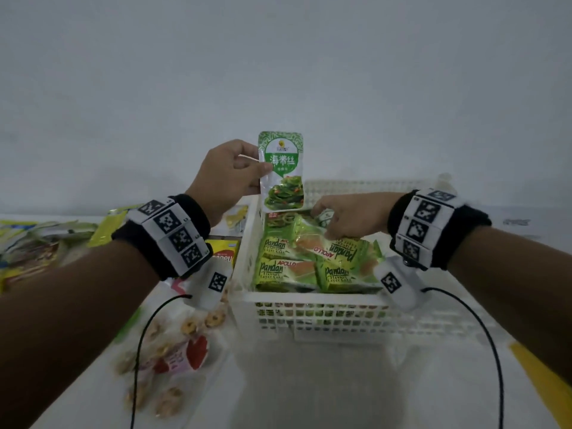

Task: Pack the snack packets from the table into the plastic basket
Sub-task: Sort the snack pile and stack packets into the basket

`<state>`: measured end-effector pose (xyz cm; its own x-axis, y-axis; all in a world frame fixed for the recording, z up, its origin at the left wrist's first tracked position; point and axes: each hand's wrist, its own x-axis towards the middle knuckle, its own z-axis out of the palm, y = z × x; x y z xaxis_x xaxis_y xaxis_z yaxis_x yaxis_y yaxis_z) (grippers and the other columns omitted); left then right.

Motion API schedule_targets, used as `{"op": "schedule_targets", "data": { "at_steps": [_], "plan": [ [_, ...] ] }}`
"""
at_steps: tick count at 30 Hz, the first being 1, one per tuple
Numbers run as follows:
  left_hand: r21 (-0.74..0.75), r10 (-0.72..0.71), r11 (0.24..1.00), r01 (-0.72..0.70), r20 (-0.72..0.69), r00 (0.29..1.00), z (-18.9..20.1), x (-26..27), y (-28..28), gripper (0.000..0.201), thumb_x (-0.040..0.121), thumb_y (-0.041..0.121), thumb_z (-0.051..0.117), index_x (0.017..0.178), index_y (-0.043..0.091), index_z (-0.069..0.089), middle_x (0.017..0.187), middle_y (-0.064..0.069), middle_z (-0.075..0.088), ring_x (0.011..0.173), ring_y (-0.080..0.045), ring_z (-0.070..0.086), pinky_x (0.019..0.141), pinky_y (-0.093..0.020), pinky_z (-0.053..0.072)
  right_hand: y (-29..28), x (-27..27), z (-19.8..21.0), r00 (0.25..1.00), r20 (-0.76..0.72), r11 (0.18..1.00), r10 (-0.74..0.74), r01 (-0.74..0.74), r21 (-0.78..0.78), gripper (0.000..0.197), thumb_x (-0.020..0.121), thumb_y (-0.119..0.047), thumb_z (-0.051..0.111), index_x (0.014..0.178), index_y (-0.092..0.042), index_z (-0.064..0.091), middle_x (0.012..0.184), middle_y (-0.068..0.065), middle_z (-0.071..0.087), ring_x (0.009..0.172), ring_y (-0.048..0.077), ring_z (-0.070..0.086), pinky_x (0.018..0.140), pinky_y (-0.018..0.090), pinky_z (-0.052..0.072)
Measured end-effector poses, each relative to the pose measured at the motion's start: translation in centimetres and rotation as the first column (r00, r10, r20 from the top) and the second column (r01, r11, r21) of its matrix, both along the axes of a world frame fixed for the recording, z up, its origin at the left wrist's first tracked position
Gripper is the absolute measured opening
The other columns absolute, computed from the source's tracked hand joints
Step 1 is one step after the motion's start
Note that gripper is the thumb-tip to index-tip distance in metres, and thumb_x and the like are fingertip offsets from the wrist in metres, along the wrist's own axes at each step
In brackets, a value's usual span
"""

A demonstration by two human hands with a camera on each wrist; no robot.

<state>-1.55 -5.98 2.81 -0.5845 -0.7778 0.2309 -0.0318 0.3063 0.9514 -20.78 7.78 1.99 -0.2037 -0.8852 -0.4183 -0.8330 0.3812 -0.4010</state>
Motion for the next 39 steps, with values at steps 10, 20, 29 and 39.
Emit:
{"op": "schedule_targets", "data": {
  "at_steps": [10,20,29,39],
  "plan": [
    [0.032,0.006,0.999,-0.005,-0.032,0.999,-1.1,-0.5,-2.7,0.016,0.091,0.008,0.074,0.101,0.006,0.062,0.089,-0.017,0.076,0.078,-0.025,0.071,0.077,-0.041,0.063,-3.3,0.0,-0.3,0.985,-0.045,0.976,0.164,-0.156,0.15,0.044,0.099,-0.023,0.067,0.14,-0.026,0.05,0.097,-0.001,0.062,0.081,0.022,0.06,0.078,0.035,0.051],
    [0.05,0.002,0.999,-0.001,-0.019,1.0,-2.7,-0.2,-5.2,0.014,0.091,0.007,0.073,0.098,0.008,0.061,0.079,-0.007,0.075,0.069,-0.016,0.071,0.067,-0.029,0.059,-5.7,1.1,-2.5,0.976,-0.006,0.964,0.219,-0.216,0.155,0.041,0.094,-0.034,0.073,0.13,-0.033,0.053,0.122,0.002,0.066,0.108,0.026,0.067,0.097,0.045,0.056],
    [0.046,-0.012,0.999,0.012,-0.012,1.0,-3.3,-1.1,-5.9,0.019,0.092,0.009,0.074,0.105,0.002,0.061,0.084,-0.011,0.075,0.075,-0.022,0.071,0.077,-0.04,0.063,-6.1,2.4,-3.1,0.967,0.006,0.962,0.254,-0.254,0.096,0.051,0.083,-0.04,0.083,0.125,-0.03,0.055,0.106,-0.007,0.066,0.087,0.01,0.065,0.076,0.028,0.055],
    [0.047,-0.012,0.999,0.012,-0.02,1.0,-3.1,-1.4,-5.8,0.019,0.092,0.009,0.074,0.104,0.003,0.061,0.084,-0.01,0.075,0.076,-0.02,0.071,0.077,-0.039,0.064,-5.2,1.7,-1.7,0.972,0.045,0.97,0.232,-0.235,0.064,0.058,0.087,-0.035,0.08,0.134,-0.032,0.046,0.123,0.0,0.057,0.084,0.014,0.063,0.07,0.027,0.054]
  ]
}}
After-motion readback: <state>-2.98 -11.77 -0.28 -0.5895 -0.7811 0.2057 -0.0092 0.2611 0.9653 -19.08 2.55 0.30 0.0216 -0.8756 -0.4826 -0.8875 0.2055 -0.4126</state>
